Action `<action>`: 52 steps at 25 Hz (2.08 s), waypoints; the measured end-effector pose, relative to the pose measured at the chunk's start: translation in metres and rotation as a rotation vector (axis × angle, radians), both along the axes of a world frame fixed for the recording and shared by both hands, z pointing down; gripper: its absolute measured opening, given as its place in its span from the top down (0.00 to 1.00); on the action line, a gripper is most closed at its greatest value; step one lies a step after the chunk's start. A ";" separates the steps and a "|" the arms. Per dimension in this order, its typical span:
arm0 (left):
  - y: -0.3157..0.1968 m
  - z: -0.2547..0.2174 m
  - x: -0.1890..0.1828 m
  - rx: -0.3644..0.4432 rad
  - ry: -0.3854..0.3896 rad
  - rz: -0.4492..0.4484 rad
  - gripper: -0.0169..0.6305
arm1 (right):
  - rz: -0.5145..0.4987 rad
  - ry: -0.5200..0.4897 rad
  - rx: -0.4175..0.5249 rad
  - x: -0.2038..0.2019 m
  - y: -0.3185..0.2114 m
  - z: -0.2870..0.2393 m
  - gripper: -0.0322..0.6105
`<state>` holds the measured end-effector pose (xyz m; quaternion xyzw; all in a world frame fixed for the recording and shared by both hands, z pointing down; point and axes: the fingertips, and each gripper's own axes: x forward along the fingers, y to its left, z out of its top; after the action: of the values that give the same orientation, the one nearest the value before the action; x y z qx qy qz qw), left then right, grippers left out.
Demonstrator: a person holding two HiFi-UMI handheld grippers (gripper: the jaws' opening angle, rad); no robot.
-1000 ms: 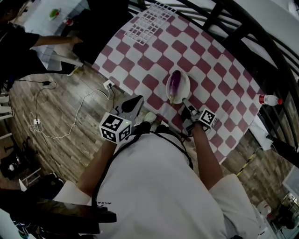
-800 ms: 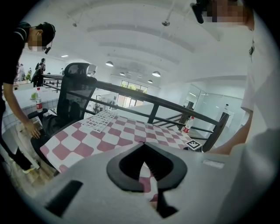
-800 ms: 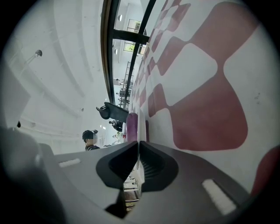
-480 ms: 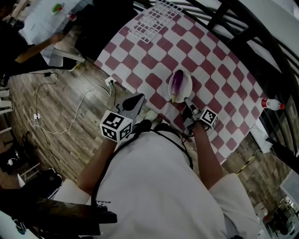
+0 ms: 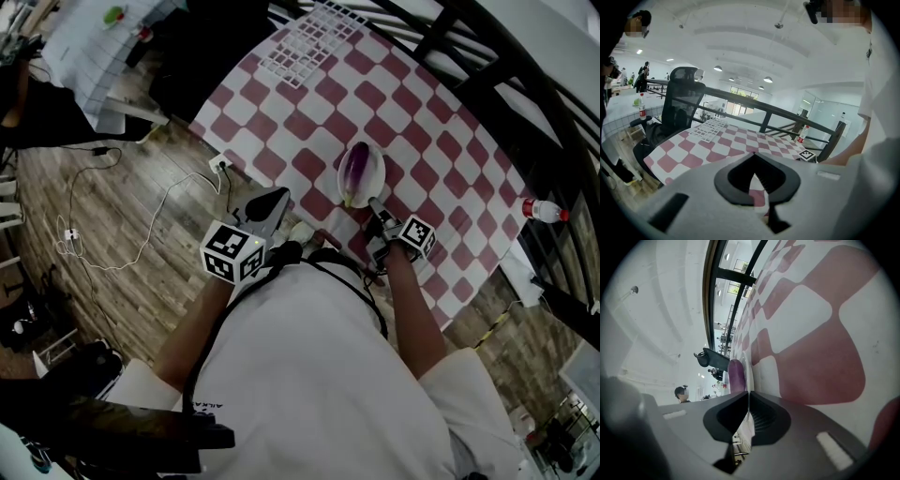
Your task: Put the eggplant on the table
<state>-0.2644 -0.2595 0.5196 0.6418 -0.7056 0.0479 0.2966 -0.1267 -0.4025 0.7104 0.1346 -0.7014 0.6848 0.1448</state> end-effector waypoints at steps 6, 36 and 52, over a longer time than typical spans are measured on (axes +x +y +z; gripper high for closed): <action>0.003 -0.001 -0.001 0.009 0.004 0.001 0.96 | 0.017 0.071 0.009 0.002 -0.001 0.007 0.92; -0.001 -0.016 0.027 0.045 -0.016 0.136 0.96 | 0.103 0.202 0.066 0.007 0.006 0.008 0.72; -0.043 -0.030 0.070 0.117 -0.011 0.329 0.96 | 0.211 0.005 0.256 0.065 0.005 -0.067 0.94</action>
<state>-0.1948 -0.3023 0.4893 0.7645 -0.5941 0.0582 0.2432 -0.0617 -0.3974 0.6432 0.2267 -0.7644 0.6010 0.0555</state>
